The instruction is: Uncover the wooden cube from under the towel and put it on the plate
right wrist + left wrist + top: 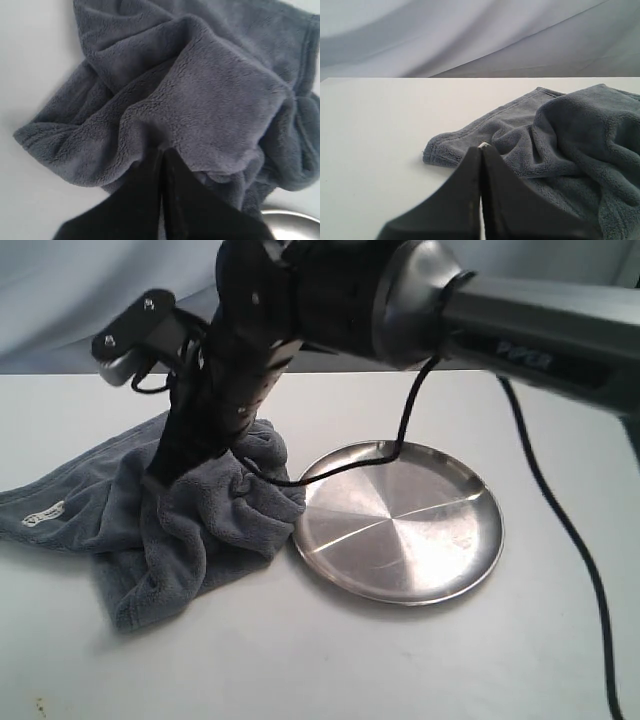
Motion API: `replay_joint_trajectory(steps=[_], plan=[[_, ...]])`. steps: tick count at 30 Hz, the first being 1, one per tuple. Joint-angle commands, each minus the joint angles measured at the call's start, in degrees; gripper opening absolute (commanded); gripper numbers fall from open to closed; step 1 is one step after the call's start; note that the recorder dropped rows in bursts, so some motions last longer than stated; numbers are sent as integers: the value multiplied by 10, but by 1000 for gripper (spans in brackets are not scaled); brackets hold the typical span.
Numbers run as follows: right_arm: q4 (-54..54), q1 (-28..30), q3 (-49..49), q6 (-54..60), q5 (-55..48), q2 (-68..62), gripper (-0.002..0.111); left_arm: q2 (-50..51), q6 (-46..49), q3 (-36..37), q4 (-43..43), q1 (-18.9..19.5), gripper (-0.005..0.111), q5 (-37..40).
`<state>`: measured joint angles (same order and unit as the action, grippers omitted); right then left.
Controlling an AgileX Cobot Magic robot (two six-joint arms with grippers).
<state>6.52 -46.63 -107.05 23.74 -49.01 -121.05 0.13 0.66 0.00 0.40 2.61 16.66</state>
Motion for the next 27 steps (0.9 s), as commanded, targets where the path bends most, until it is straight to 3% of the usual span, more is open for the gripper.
replay_joint_trajectory(steps=[1,10,19,23,27], plan=[[44,-2,-7,35,40,-36,0,-1,0,0,-4,-2,0,-4],[113,-2,-7,64,87,-54,0,-1,0,0,-4,-2,0,-17],[230,-2,-9,65,270,-54,0,-1,-1,0,-4,-2,0,-17],[230,19,-46,53,252,-54,0,-1,0,0,-4,-2,0,-17],[230,56,-104,33,159,-54,0,-1,0,0,-4,-2,0,-17]])
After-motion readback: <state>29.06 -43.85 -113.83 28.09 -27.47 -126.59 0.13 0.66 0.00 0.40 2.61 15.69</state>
